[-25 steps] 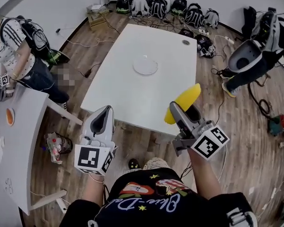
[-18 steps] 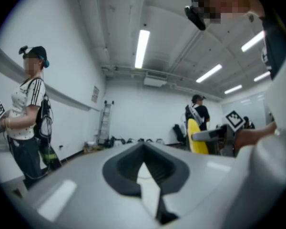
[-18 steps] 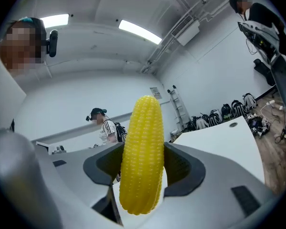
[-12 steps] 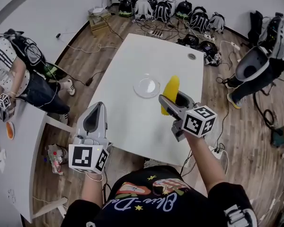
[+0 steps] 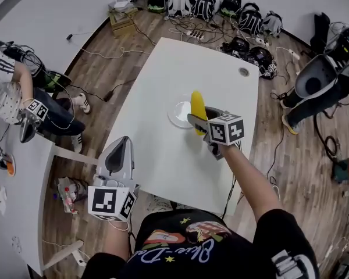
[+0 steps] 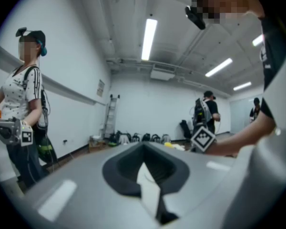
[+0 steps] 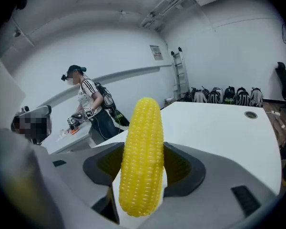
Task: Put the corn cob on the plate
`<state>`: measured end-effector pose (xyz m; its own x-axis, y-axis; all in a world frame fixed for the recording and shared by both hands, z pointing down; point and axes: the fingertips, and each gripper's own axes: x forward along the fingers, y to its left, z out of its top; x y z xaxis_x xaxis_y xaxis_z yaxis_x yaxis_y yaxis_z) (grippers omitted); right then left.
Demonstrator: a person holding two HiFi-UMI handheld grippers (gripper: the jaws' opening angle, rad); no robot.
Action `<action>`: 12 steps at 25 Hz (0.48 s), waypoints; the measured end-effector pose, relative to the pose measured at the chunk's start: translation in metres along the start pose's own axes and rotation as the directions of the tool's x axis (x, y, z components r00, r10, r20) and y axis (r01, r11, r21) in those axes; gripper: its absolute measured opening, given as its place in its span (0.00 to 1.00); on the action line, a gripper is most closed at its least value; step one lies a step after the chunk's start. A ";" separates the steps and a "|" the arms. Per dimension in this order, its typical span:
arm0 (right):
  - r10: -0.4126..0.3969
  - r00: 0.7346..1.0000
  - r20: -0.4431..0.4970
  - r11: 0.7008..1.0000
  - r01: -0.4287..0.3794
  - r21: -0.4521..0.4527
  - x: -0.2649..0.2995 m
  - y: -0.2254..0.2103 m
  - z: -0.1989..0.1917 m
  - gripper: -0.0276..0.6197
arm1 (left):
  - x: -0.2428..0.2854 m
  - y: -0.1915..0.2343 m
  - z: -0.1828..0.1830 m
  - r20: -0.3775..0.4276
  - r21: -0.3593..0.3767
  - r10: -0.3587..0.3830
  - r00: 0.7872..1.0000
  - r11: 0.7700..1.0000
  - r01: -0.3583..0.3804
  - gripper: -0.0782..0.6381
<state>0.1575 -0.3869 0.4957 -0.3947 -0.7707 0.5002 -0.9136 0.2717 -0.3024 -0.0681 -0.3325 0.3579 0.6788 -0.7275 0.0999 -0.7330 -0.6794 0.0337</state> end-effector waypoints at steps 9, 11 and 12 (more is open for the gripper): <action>-0.089 0.956 -0.280 0.986 0.044 -0.163 0.077 -0.026 -0.012 0.44 | -0.003 0.029 -0.019 -0.047 -0.042 0.021 0.999 0.999 -0.023 0.09; -0.129 0.932 -0.338 0.973 0.053 -0.226 0.087 -0.033 -0.017 0.44 | -0.004 0.035 -0.022 -0.056 -0.052 0.032 0.998 0.998 -0.034 0.09; -0.145 0.926 -0.349 0.966 0.057 -0.252 0.091 -0.036 -0.019 0.44 | -0.005 0.038 -0.024 -0.063 -0.055 0.036 0.997 0.998 -0.039 0.09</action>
<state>0.1527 -0.4562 0.5672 -0.2667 -0.5520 0.7900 -0.9295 0.3641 -0.0594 -0.1001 -0.3521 0.3828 0.6480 -0.7438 0.1640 -0.7605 -0.6438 0.0848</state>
